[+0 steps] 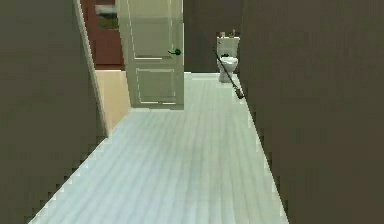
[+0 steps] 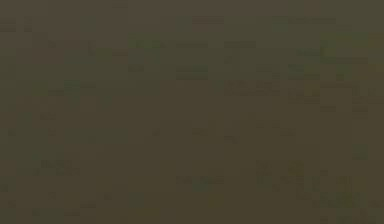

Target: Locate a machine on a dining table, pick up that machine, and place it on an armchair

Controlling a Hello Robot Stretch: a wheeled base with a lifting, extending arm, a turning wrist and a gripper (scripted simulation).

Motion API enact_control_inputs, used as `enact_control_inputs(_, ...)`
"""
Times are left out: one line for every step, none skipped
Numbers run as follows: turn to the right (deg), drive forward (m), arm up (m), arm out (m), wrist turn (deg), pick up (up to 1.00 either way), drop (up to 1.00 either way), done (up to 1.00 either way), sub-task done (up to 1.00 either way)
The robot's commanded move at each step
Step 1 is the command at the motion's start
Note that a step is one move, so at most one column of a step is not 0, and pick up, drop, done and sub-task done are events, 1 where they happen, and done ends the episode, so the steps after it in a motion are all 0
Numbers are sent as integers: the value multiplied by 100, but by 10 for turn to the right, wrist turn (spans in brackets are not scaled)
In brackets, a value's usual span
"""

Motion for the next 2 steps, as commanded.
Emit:
enact_control_inputs(0, 15, 0, 0, 0, 0, 0, 0, 0)
enact_control_inputs(-150, 0, 0, 0, 0, 0, 0, 0, 0)
